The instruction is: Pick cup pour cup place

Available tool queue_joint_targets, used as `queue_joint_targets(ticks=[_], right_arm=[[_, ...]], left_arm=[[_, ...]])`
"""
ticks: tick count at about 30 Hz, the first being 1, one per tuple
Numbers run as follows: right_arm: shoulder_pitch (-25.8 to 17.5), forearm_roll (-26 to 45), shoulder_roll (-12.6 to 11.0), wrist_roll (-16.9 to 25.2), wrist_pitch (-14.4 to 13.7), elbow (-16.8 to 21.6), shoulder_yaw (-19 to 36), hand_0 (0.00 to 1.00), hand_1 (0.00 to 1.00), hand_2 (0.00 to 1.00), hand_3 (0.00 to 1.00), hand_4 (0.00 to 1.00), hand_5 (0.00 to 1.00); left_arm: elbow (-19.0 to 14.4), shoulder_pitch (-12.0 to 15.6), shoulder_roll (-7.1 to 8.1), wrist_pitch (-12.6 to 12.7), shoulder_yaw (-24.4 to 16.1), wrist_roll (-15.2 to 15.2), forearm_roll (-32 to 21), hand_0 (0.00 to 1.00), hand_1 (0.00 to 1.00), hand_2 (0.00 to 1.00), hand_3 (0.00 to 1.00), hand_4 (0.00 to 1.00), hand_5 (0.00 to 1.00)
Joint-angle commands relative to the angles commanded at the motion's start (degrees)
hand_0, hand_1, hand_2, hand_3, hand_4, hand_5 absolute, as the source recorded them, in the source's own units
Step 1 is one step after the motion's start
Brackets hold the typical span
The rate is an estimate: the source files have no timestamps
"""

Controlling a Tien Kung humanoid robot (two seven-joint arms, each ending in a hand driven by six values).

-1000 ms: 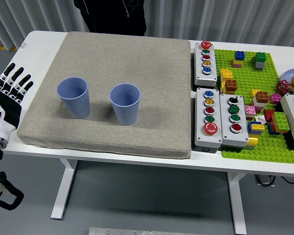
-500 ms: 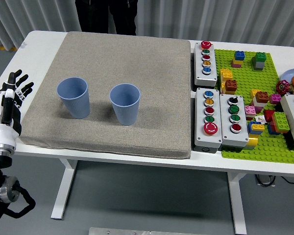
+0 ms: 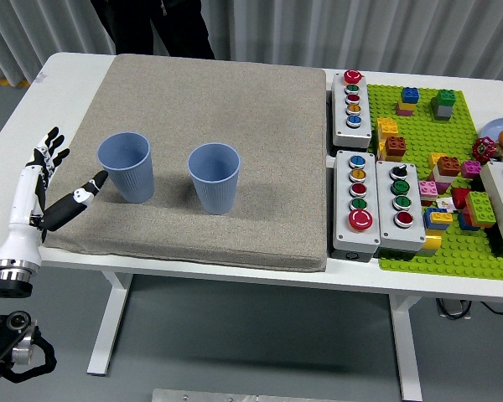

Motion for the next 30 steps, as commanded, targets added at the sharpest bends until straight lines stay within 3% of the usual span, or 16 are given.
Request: queue_joint_targets(ticks=[4,18,23,30], right_arm=[[0.00,-0.24,-0.03,-0.06,0.06,0.01,-0.10,0.700,0.628,0.562,0.570,0.002,0.056],[-0.42,0.00,-0.01,-0.14,0.01,0.03,-0.53,0.700,0.628,0.562,0.570,0.002,0.055],[-0.44,0.38,-0.04,0.02,0.05,0.00,-0.74,0.700,0.628,0.562,0.570,0.002,0.055],[-0.29,0.93,-0.04,0.14,0.01,-0.04,-1.11,0.700,0.628,0.562,0.570,0.002,0.056]], left_arm=[[1.15,0.60,-0.30,-1.93,1.08,0.73,0.51,0.958,0.951,0.998,0.998,0.969,0.358],[3.63,-0.38,-0.25,-3.13,2.23,0.64,-1.56,0.967,0.960,0.998,0.998,0.975,0.356],[4.88,-1.94,-0.29,-3.24,3.26,1.02,-1.37,0.969,0.959,0.998,0.998,0.978,0.361],[7.99,-5.95,-1.53,-2.20,4.97,1.05,-1.27,0.969,0.958,0.998,0.998,0.978,0.360]])
